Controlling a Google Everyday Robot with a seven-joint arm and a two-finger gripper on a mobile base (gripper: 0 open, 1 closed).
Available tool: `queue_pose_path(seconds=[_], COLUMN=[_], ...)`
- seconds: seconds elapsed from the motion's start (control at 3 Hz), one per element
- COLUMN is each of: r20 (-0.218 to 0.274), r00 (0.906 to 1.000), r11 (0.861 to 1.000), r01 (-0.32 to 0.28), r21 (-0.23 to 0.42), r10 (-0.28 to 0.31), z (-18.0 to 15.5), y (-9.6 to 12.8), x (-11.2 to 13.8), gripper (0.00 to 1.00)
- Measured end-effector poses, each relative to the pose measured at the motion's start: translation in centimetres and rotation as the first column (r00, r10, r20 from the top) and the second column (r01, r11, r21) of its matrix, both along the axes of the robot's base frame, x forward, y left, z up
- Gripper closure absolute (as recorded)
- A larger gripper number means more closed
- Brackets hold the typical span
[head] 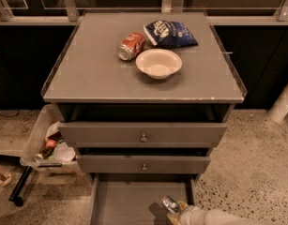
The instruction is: Pick redbull can from bottom drawer and place on counter
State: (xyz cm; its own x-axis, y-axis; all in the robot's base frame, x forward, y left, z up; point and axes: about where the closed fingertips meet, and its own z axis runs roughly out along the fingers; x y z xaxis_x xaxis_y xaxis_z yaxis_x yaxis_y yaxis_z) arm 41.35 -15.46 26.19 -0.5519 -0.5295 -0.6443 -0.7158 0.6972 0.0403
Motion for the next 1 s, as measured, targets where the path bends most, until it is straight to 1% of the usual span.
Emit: queue_pose_path(seconds=[0.33, 0.67, 1.0], r20=[0.000, -0.003, 0.055], r00=[1.0000, 0.9989, 0.9748], r11=[1.000, 0.999, 0.971], r01=[-0.001, -0.046, -0.209], r21=[0.000, -0.026, -0.113], r10=[0.001, 0.046, 0.216], z=[0.0, 0.6, 5.5], y=[0.0, 0.3, -0.8], x=[0.0, 0.1, 1.0], gripper=[1.00, 1.00, 1.00])
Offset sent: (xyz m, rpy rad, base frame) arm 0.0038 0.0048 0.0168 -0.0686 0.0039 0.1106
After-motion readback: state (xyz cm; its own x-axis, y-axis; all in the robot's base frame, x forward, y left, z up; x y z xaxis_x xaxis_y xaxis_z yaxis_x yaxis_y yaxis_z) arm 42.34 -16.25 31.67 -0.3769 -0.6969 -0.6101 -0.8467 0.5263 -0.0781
